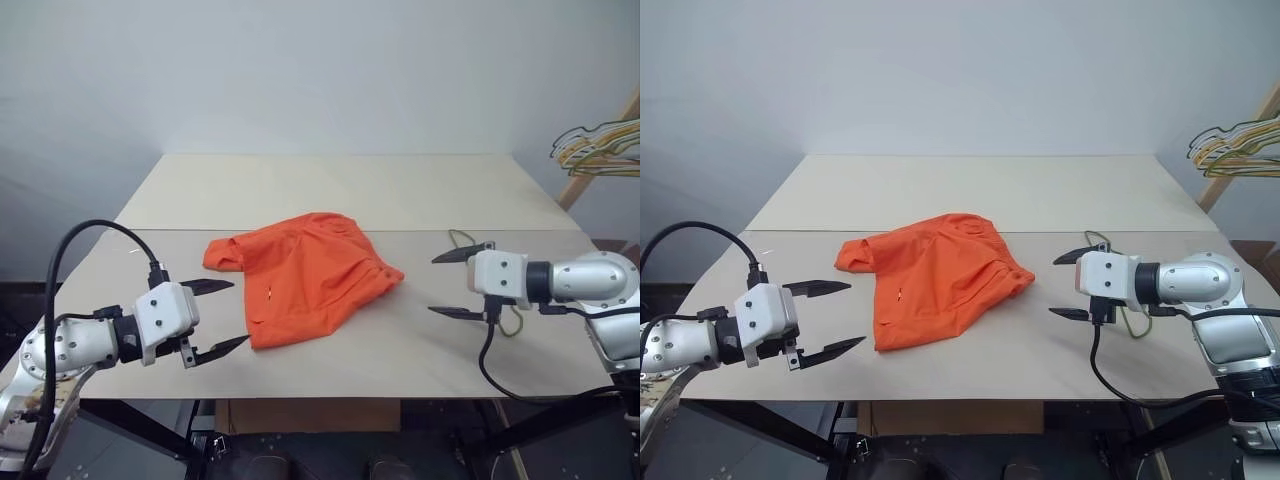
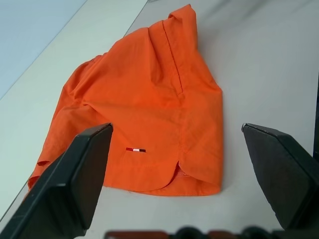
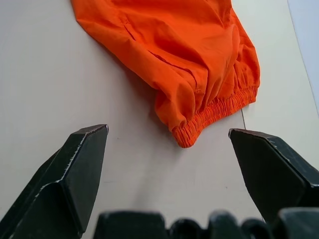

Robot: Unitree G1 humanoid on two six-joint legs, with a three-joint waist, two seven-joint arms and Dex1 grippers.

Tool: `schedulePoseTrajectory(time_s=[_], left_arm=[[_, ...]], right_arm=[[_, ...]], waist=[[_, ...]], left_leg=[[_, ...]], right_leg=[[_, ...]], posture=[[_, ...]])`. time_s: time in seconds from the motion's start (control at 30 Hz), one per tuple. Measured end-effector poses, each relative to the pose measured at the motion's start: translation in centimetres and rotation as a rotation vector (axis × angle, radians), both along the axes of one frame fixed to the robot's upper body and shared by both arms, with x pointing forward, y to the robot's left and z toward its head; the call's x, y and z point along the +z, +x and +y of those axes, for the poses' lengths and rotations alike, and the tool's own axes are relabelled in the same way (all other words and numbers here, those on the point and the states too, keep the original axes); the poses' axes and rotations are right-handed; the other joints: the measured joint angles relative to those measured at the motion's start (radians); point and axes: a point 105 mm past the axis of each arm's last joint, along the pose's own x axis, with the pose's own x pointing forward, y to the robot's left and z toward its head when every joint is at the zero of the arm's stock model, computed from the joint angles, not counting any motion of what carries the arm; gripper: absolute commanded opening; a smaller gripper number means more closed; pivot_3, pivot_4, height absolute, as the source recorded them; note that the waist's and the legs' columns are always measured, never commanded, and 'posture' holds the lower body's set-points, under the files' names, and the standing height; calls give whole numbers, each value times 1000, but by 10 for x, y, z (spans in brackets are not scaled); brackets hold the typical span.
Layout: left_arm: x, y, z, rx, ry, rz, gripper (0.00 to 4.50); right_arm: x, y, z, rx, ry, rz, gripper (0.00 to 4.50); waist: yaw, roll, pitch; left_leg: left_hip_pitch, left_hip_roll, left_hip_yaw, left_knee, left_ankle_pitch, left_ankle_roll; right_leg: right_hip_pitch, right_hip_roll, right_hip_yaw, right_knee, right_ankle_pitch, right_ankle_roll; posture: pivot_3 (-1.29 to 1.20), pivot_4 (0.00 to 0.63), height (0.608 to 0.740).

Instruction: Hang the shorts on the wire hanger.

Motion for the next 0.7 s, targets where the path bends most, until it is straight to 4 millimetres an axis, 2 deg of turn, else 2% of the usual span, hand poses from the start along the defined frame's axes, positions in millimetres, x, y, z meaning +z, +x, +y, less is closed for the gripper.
schedulePoseTrajectory(time_s=[0.33,0.7], left_arm=[[0,3,1,28,-2,-12,4500],[-5,0,-4,-12,5,7,4500]], right_arm=[[-1,1,-2,-7,-2,4,4489],[-7,16,-1,-15,-42,-48,4489]], waist=[[0,0,0],[-13,0,0]], left_leg=[[0,0,0,0,0,0],[1,0,3,0,0,0]], right_leg=[[0,0,0,0,0,0],[0,0,1,0,0,0]], posture=[[105,0,740],[51,0,740]])
